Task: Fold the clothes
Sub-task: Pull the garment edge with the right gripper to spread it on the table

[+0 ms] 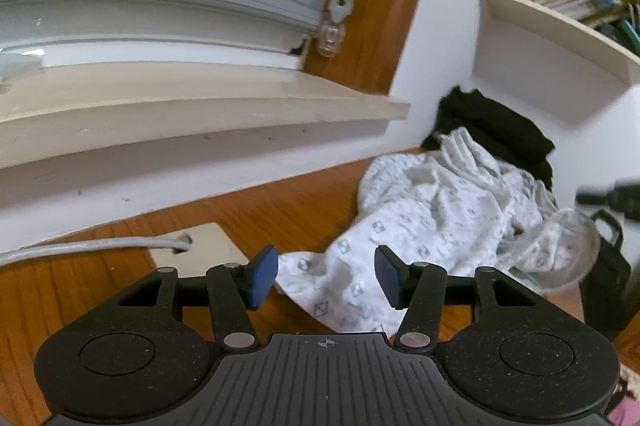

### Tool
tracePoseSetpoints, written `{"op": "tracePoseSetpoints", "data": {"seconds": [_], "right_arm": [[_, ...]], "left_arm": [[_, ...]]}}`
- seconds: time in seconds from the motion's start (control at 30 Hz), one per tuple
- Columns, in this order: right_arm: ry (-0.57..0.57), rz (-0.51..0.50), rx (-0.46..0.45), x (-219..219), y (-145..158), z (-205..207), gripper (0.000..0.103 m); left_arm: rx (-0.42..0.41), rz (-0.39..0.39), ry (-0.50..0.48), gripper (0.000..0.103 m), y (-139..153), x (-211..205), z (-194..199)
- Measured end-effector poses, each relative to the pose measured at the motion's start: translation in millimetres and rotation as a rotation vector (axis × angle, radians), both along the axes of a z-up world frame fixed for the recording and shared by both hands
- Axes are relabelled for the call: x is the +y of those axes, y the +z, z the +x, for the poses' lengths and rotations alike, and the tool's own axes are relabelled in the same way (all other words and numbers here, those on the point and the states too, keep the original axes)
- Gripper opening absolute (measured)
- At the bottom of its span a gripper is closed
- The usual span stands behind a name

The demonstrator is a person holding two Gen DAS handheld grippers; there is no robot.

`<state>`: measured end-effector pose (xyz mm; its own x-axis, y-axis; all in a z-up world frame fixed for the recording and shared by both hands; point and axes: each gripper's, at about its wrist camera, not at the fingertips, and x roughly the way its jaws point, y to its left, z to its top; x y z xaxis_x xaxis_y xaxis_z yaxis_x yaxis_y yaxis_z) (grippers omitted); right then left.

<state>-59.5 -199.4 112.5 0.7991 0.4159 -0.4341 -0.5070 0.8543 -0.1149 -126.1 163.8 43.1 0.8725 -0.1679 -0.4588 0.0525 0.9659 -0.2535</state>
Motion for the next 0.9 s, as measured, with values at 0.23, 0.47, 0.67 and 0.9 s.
{"op": "tracePoseSetpoints", "data": {"seconds": [0.23, 0.47, 0.67, 0.9], "right_arm": [[-0.087, 0.028, -0.009, -35.9, 15.9, 8.9, 0.002], [0.004, -0.038, 0.086, -4.2, -30.5, -8.8, 0.006], [0.104, -0.065, 0.171, 32.4, -61.7, -24.3, 0.024], [0.147, -0.071, 0.189, 39.8, -72.2, -40.2, 0.038]], "left_arm": [[-0.003, 0.033, -0.047, 0.06, -0.1, -14.1, -1.1], [0.007, 0.027, -0.034, 0.063, -1.8, -12.3, -0.4], [0.017, 0.028, -0.029, 0.064, -3.3, -11.3, 1.0], [0.019, 0.037, -0.037, 0.066, -3.1, -13.8, 0.7]]}}
